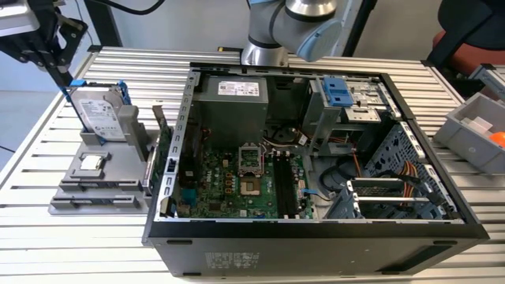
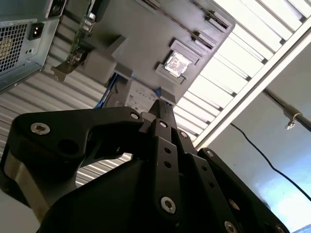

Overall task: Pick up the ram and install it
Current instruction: 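Reach for the ram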

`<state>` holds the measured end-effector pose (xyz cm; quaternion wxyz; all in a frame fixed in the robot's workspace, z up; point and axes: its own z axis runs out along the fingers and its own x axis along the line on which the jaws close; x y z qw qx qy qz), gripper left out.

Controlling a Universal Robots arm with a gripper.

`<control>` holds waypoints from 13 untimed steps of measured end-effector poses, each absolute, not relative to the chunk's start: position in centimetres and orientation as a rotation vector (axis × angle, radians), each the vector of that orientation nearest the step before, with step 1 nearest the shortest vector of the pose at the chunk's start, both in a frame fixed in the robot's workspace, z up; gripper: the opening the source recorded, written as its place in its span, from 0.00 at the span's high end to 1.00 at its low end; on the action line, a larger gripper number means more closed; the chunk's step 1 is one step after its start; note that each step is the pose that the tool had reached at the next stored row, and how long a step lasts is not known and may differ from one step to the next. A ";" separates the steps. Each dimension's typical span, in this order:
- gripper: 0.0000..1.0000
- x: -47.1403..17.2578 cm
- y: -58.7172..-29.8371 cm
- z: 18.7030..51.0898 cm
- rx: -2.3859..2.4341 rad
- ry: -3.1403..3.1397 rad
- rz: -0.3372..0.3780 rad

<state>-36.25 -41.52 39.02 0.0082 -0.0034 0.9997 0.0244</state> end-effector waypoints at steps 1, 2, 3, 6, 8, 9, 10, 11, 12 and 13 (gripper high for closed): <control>1.00 -36.2 -41.6 39.0 -0.011 3.124 0.076; 1.00 -36.2 -41.7 39.0 -0.011 3.124 0.076; 1.00 -36.2 -41.7 39.0 -0.011 3.125 0.076; 1.00 -36.2 -42.1 39.0 -0.011 3.125 0.076; 1.00 -36.2 -42.3 39.0 -0.011 3.126 0.076; 1.00 -36.2 -42.4 39.0 -0.011 3.126 0.076; 1.00 -36.2 -42.5 39.0 -0.011 3.126 0.076; 1.00 -36.1 -42.6 39.0 -0.011 3.127 0.076; 1.00 -36.1 -42.7 39.0 -0.011 3.127 0.076; 1.00 -36.1 -42.8 39.0 -0.011 3.127 0.076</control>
